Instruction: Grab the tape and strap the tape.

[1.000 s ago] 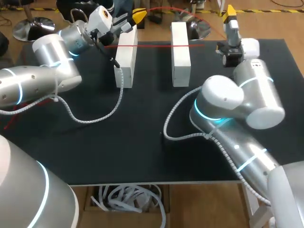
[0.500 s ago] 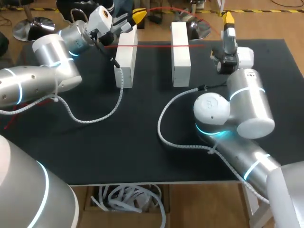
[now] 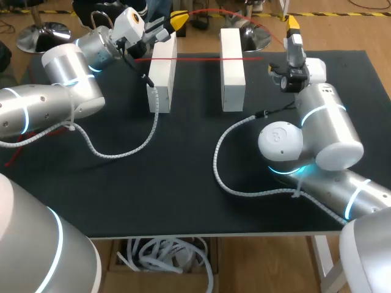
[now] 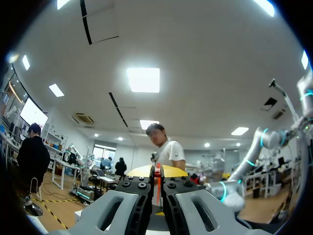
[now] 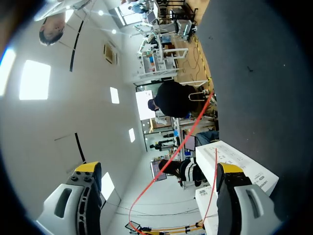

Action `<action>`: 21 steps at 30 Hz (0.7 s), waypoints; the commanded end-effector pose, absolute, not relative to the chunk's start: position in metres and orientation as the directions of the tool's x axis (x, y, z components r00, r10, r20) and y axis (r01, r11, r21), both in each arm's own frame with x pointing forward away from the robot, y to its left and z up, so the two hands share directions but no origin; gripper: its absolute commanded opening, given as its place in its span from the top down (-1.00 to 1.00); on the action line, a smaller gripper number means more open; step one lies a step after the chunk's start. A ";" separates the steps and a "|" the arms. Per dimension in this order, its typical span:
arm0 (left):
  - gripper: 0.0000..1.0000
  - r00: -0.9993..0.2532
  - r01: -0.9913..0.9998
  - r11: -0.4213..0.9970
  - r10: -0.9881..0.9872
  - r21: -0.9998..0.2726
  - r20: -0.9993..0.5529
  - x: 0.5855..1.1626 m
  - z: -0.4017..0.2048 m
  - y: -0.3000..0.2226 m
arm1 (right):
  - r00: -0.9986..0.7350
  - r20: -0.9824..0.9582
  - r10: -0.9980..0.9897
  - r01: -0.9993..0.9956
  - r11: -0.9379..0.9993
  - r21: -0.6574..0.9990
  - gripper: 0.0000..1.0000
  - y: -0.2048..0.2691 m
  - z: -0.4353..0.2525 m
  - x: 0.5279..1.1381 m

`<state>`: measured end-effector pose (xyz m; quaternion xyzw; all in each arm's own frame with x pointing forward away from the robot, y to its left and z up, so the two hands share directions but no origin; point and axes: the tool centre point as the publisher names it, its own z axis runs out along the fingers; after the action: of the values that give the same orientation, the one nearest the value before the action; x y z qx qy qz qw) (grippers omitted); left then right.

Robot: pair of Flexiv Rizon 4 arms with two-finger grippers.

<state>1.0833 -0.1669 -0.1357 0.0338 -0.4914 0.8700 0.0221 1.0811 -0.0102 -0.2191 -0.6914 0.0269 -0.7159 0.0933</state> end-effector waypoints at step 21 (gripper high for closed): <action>1.00 -0.997 -0.071 -0.516 0.002 -0.854 0.082 1.082 -0.135 -0.167 | 0.087 0.983 -0.160 0.125 -0.977 -0.170 -1.00 -0.017 -0.199 1.073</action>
<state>1.0833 -0.1669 -0.1357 0.0338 -0.4914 0.8700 0.0221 1.0764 -0.0112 -0.2020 -0.7177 0.0151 -0.6881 0.1058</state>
